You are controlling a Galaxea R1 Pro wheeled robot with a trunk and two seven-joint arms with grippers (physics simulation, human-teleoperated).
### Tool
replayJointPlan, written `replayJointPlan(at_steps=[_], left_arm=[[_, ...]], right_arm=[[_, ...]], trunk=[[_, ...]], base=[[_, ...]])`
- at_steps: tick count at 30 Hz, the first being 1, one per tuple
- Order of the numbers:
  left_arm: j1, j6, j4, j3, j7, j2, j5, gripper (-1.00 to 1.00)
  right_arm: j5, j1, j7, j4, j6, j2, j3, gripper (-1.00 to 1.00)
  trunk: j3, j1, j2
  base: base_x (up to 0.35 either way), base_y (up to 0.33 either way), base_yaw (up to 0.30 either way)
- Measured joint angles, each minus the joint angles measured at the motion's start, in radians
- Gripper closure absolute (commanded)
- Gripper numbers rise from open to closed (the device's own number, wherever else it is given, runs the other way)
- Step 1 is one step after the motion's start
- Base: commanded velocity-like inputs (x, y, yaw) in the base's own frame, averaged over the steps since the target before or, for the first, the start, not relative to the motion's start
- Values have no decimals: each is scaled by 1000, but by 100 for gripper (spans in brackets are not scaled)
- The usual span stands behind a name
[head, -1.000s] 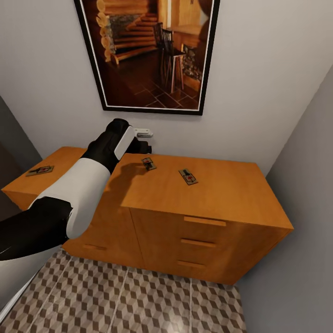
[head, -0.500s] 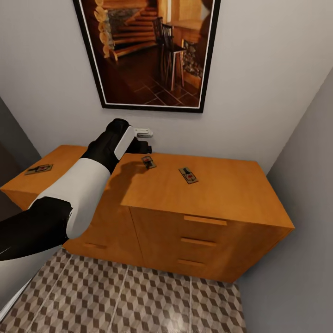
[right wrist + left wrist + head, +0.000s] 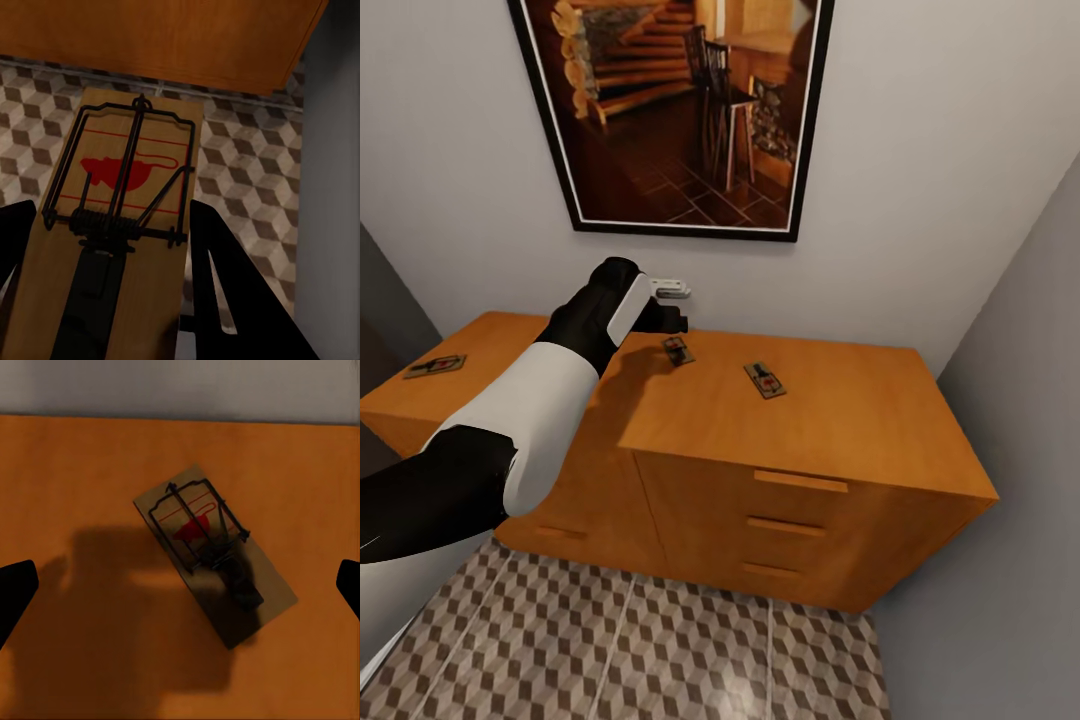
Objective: Take the four mousetraps from the cabinet in the bathroom and place them on the bathroom floor. Make sure all four end up on the same floor surface, and ensure that at least two of them are either under or directly next to the same bathroom sink.
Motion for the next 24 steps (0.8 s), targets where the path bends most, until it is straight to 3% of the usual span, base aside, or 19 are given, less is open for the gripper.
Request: replayJointPlan(at_steps=[24], left_arm=[[1,0,0,0,0,0,0,-100]], right_arm=[[0,0,0,1,-1,4,0,100]], trunk=[[0,0,0]], base=[[2,-1,0]])
